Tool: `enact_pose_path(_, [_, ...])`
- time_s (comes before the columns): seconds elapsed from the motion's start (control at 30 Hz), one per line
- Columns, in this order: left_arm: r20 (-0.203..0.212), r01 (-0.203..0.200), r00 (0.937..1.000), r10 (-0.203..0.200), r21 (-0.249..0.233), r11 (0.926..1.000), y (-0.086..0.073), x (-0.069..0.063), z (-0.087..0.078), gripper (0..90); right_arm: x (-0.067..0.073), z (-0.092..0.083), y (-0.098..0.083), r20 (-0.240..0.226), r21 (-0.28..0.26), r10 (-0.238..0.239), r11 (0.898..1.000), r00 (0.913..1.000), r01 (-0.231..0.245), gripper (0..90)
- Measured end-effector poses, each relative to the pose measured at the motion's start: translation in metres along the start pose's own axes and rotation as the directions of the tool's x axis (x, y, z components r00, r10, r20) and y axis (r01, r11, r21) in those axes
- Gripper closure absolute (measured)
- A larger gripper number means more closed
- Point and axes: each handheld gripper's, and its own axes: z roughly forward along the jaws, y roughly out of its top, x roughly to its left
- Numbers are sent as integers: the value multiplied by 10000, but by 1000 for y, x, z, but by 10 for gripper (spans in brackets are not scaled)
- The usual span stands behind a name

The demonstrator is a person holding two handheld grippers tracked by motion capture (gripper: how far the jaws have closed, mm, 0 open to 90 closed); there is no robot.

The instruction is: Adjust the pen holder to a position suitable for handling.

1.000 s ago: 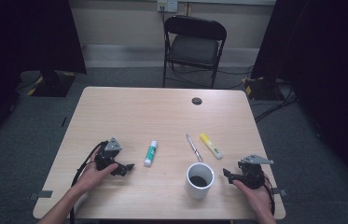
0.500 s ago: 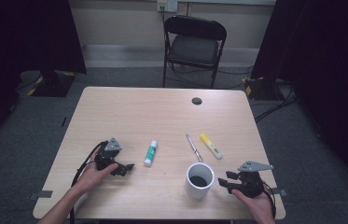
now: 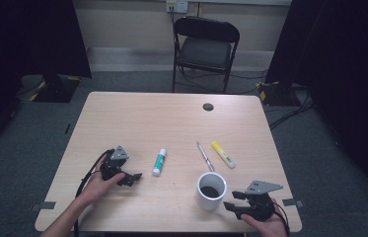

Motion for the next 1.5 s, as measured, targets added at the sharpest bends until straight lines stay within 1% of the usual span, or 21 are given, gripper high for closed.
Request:
enact_pose_path(0.03, [0, 0, 10000, 0, 0, 10000, 0, 0, 0, 0, 0, 0, 0, 0, 0, 0, 10000, 10000, 0, 460])
enact_pose_path(0.07, [-1, -3, 10000, 3, 3, 10000, 0, 0, 0, 0, 3, 2, 1, -201, 12, -225, 9997, 9995, 225, 470])
enact_pose_path(0.1, [-1, -3, 10000, 3, 3, 10000, 0, 0, 0, 0, 3, 2, 1, -201, 12, -225, 9997, 9995, 225, 470])
enact_pose_path(0.17, [-2, -2, 10000, 2, 5, 10000, 0, 0, 0, 0, 5, 5, 2, -392, -59, -422, 9991, 9983, 420, 475])
enact_pose_path(0.33, [5, 1, 10000, -1, -1, 10000, 0, 0, 0, 0, 8, 7, 5, -464, -172, -593, 9981, 9972, 586, 465])
enact_pose_path(0.37, [-2, 9, 10000, -9, -4, 10000, 0, 0, 0, 0, 7, 9, 5, -589, -138, -618, 9980, 9963, 611, 466])
enact_pose_path(0.5, [6, 5, 10000, -5, -2, 10000, 0, 0, 0, 0, 8, 10, 7, -533, -146, -712, 9974, 9960, 705, 474])
enact_pose_path(0.63, [6, 3, 10000, -3, 0, 10000, 0, 0, 0, 0, 10, 13, 8, -629, -128, -804, 9967, 9948, 797, 466])
enact_pose_path(0.7, [-1, 2, 10000, -2, 0, 10000, 0, 0, 0, 0, 11, 15, 9, -547, -155, -870, 9962, 9947, 863, 466])
enact_pose_path(0.83, [-2, 18, 10000, -18, -12, 10000, 0, 0, 0, 0, 11, 15, 9, -547, -188, -876, 9961, 9947, 867, 439])
enact_pose_path(0.9, [7, -2, 10000, 2, 0, 10000, 0, 0, 0, 0, 11, 16, 10, -509, -203, -956, 9953, 9941, 947, 428])
enact_pose_path(1.03, [0, 18, 10000, -18, -10, 10000, 0, 0, 0, 0, 12, 17, 10, -487, -252, -963, 9951, 9942, 952, 435])
enact_pose_path(1.07, [-4, -2, 10000, 2, 2, 10000, 0, 0, 0, 0, 13, 17, 11, -451, -280, -1065, 9940, 9933, 1053, 447])
enact_pose_path(1.1, [25, 64, 10000, -64, 0, 10000, 0, 0, 0, 0, 13, 17, 12, -487, -315, -1088, 9937, 9929, 1073, 453])
enact_pose_path(1.2, [8, 30, 10000, -30, -10, 10000, 0, 0, 0, 0, 13, 18, 13, -527, -375, -1127, 9931, 9922, 1108, 456])
enact_pose_path(1.43, [-1, 1, 10000, -1, 5, 10000, 0, 0, 0, 0, 14, 21, 15, -541, -379, -1110, 9933, 9924, 1090, 456])
enact_pose_path(1.47, [1, -1, 10000, 1, 4, 10000, 0, 0, 0, 0, 14, 22, 16, -573, -383, -1139, 9930, 9918, 1119, 476])
enact_pose_path(1.5, [1, -1, 10000, 1, 4, 10000, 0, 0, 0, 0, 14, 22, 16, -573, -383, -1139, 9930, 9918, 1119, 476])
